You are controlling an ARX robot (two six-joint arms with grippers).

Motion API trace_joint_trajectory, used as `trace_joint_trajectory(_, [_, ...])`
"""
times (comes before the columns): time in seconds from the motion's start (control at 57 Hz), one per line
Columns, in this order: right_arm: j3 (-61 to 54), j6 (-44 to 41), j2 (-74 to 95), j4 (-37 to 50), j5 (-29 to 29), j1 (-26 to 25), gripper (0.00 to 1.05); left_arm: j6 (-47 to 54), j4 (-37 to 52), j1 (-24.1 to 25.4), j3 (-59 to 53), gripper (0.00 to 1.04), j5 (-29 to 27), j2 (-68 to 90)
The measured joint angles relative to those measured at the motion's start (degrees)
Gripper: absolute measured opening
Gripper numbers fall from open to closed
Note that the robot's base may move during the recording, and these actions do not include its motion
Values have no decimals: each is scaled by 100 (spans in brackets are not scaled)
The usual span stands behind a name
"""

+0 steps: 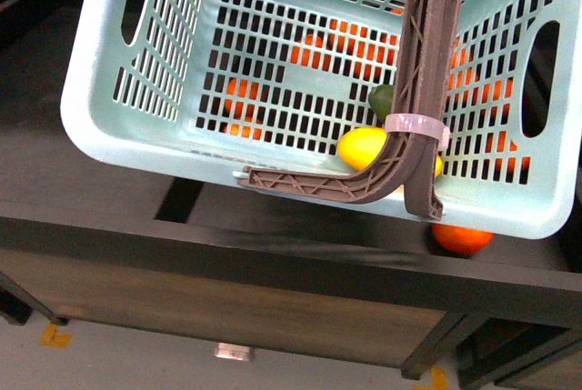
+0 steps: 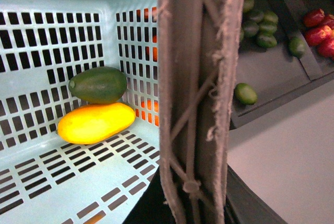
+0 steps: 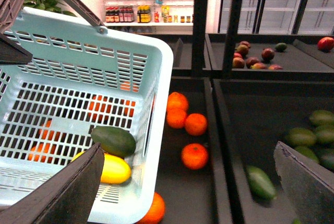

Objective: Pick mango and avocado into basket

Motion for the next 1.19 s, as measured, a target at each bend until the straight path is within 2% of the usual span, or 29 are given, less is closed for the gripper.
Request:
trace_joint_trajectory(0.684, [-2, -9, 0, 0, -17, -11, 97, 20, -2, -2, 2, 8, -7, -2])
trace_joint_trajectory(0.929, [-2, -7, 0, 0, -31, -17, 97, 24, -2, 105, 2, 8, -190, -2])
trace_joint_trajectory(1.192, [-2, -7, 0, 0, -15, -17, 97, 17, -2, 42, 2, 8, -15, -2])
